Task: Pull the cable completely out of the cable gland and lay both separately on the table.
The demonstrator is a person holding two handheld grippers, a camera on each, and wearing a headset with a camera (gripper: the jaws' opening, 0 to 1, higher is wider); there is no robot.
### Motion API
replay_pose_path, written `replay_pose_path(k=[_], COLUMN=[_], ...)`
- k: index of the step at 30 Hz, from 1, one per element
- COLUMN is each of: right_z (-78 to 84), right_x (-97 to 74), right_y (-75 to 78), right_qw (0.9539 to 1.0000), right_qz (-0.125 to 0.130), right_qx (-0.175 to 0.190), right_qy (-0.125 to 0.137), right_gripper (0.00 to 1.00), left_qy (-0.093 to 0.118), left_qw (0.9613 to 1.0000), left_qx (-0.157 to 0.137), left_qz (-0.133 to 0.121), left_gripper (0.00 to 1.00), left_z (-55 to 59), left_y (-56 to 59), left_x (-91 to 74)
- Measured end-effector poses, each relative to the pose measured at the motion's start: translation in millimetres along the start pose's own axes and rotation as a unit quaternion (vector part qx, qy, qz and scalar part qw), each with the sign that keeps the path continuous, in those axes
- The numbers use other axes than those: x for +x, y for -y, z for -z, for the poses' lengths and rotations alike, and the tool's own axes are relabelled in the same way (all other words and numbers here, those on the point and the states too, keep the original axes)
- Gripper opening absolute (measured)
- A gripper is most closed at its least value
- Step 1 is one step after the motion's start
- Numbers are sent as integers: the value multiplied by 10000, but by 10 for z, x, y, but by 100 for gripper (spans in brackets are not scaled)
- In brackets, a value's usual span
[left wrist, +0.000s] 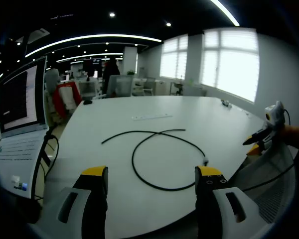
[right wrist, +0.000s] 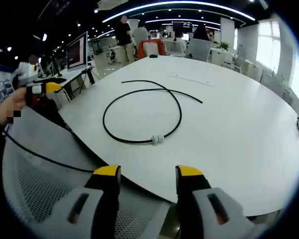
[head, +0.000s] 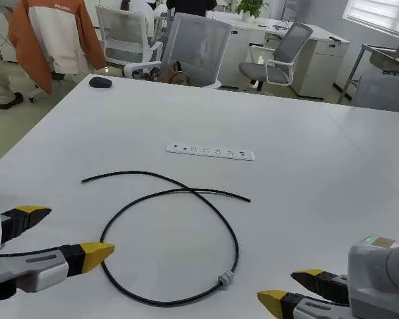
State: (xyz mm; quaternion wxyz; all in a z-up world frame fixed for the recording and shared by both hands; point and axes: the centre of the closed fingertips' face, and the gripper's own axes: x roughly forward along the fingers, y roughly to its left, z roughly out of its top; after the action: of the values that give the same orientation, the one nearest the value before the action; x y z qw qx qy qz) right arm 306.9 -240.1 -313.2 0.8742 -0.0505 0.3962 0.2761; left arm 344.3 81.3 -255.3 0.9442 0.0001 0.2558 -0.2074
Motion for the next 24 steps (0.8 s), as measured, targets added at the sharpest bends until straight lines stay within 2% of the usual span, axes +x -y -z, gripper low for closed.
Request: replay_pose_path(k=[6, 8, 12, 13, 14, 16, 19, 22, 24], right_z=[-1, -31, -14, -40, -53, -33, -50, -22, -43], right_x=[3, -12, -17, -34, -43, -30, -38, -32, -46], right_y=[10, 19, 21, 40, 37, 28, 47, 46, 61], right_qw=[10000, 9999, 10000, 9998, 9997, 9999, 9997, 9998, 9996], right_qz=[12, 33, 60, 128, 127, 89, 135, 155, 222], right_qx=[16, 16, 4, -42, -45, -45, -18, -63, -107], right_qy=[9, 111, 67, 148, 182, 118, 182, 91, 144], right_gripper=[41, 40, 39, 38, 38, 38, 40, 40, 40], left_qy=[-71, -118, -87, -130, -83, -4, -125, -153, -210], left_qw=[10000, 9998, 10000, 9997, 9997, 9999, 9998, 9998, 9996], left_qx=[24, 91, 6, 108, 131, 57, 90, 152, 207], left_qz=[7, -105, -13, -190, -206, -125, -156, -40, -2], left_gripper=[65, 66, 64, 65, 65, 63, 64, 66, 65], left_z=[28, 43, 47, 53, 35, 13, 56, 64, 81], left_y=[-7, -41, -11, -69, -71, -42, -45, 11, 27], left_x=[14, 3, -2, -14, -17, -18, -17, 2, 9])
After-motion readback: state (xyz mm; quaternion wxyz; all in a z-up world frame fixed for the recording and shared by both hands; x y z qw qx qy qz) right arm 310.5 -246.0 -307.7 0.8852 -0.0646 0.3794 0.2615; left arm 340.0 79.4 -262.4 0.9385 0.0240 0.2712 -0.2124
